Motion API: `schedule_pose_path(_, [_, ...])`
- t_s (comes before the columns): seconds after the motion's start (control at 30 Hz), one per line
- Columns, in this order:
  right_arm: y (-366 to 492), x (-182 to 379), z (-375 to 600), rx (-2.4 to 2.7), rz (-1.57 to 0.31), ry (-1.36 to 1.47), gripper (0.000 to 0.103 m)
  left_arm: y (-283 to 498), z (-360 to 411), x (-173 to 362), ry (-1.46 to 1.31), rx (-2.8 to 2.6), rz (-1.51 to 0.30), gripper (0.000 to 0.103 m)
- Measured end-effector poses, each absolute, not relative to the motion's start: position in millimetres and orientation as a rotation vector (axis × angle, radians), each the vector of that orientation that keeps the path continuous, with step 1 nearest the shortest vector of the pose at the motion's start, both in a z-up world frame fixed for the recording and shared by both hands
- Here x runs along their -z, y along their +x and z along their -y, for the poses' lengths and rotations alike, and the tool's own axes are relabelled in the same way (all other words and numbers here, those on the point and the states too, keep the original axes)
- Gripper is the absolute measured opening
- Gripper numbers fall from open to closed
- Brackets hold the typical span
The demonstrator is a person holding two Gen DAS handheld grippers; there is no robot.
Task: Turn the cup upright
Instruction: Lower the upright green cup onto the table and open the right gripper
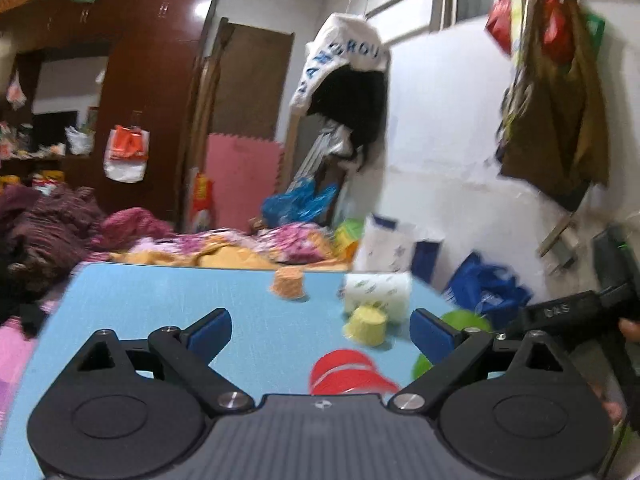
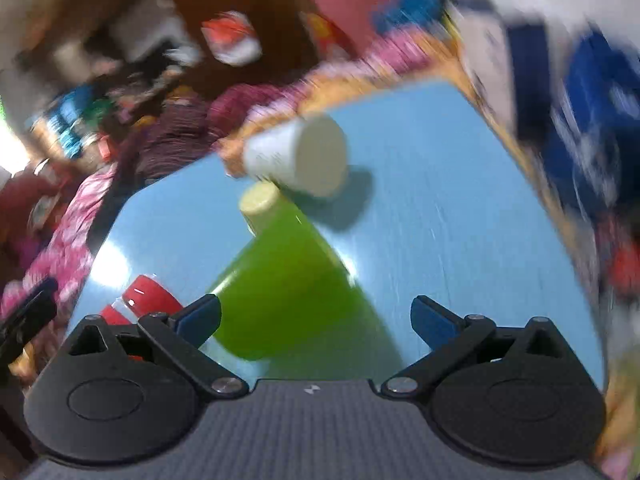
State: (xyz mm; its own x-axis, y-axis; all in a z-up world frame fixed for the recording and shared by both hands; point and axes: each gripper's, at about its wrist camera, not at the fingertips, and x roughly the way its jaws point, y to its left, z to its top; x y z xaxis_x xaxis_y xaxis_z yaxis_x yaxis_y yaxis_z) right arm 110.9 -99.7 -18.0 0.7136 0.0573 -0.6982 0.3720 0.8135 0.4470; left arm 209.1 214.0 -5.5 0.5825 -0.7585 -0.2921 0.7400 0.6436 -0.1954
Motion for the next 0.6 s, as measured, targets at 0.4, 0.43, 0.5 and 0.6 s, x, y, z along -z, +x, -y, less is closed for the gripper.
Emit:
schedule_pose_path(0.4, [170, 25, 104, 0.350, -0.885, 0.763, 0.088, 223, -230, 43, -0.175, 1.023, -0.438, 0.097])
schedule_pose_path(0.43, [174, 24, 106, 0.358, -0.894, 0.751, 0.081, 224, -233, 44, -0.182, 1.016, -0.437, 0.097])
schedule_pose_path(0.5, [179, 22, 105, 0.361, -0.912, 0.700, 0.077, 228, -238, 45, -0.195, 0.998, -0.438, 0.097])
schedule_pose_path(0.6, [182, 18, 102, 0.343, -0.911, 0.638, 0.077, 230, -240, 47, -0.201, 0.980, -0.444, 0.097])
